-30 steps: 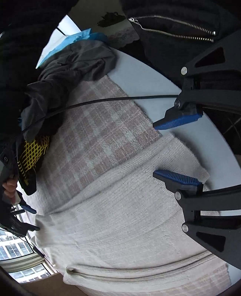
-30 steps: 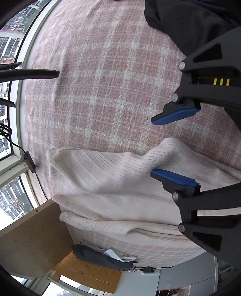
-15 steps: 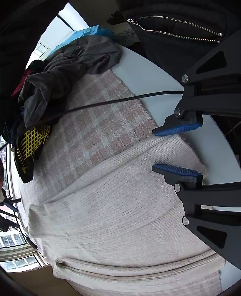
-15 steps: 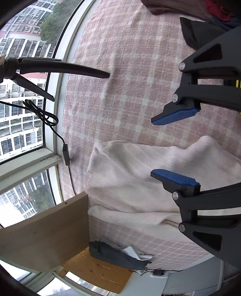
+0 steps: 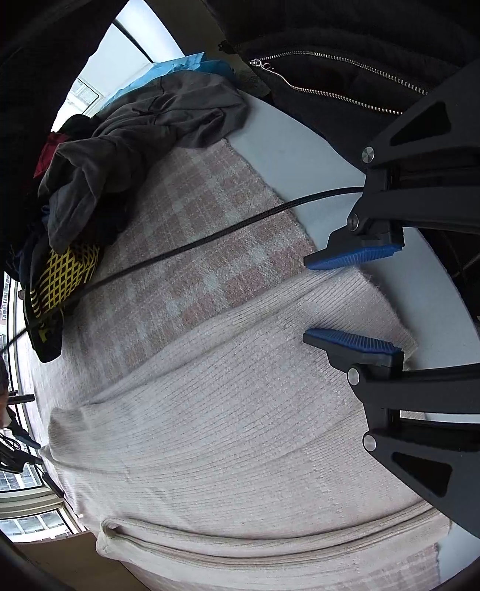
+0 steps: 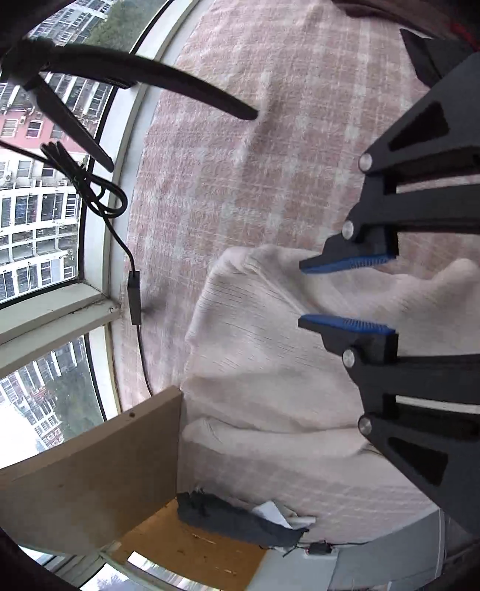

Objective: Fold clothes

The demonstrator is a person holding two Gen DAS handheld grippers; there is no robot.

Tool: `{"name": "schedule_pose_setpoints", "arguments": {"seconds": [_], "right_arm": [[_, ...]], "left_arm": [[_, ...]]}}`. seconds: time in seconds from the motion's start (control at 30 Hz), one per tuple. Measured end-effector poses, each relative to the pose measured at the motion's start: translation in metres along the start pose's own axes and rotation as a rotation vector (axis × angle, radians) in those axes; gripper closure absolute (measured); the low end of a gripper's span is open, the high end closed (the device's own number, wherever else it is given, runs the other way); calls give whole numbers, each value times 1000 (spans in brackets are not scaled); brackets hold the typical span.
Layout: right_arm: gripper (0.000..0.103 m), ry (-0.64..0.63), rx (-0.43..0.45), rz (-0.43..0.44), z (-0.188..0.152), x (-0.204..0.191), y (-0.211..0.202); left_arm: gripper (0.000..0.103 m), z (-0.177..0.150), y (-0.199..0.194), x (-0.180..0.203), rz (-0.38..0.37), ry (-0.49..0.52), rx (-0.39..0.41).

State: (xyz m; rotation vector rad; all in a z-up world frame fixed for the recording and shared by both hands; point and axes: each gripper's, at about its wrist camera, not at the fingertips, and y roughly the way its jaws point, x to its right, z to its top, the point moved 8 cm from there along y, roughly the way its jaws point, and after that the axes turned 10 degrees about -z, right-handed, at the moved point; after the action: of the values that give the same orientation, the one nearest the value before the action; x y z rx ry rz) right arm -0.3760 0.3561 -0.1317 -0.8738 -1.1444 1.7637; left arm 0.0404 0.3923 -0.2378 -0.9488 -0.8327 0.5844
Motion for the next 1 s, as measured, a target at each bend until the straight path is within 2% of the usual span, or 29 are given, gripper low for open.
{"name": "schedule_pose_setpoints", "arguments": {"seconds": [0.03,0.1,0.23,0.33,0.4,0.53,0.63,0.7,0.73,0.77,0.8,0.9,0.97,1.0], "right_arm": [[61,-9,0,-11,-8,2,-7],[57,-52,-22,-21,-28,1,-10],[57,-99,-109,-16,-73,3,-1],[57,-93,-137,-16,-95,7,9],[57,-66,-144,5,-101,9,14],[57,-25,-131,27,-102,9,16],[57,-13,-126,20,-102,9,17],[58,-13,-121,10,-102,9,17],[64,-13,-117,5,-102,9,17],[70,-13,-115,5,-102,9,18],[83,-7,-125,24,-103,7,19],[89,25,-134,29,-100,6,16],[90,31,-129,27,-95,2,10],[90,23,-124,21,-91,-2,5]], "left_arm": [[71,0,-1,-1,-1,-7,1],[71,-1,-7,-3,-3,-25,7],[71,-4,-34,-11,3,-80,71],[64,-5,-48,-16,-13,-128,103],[59,3,-42,-6,-13,-118,107],[57,6,-21,9,29,-55,55],[56,2,2,14,84,-43,9],[59,2,5,12,117,-29,17],[61,2,5,11,129,-27,16],[74,2,4,8,149,-32,22],[84,2,1,4,156,-52,31],[97,-1,-12,-13,6,-220,82],[97,-6,-28,-25,-69,-316,144],[97,-9,-38,-31,-82,-348,184]]}}
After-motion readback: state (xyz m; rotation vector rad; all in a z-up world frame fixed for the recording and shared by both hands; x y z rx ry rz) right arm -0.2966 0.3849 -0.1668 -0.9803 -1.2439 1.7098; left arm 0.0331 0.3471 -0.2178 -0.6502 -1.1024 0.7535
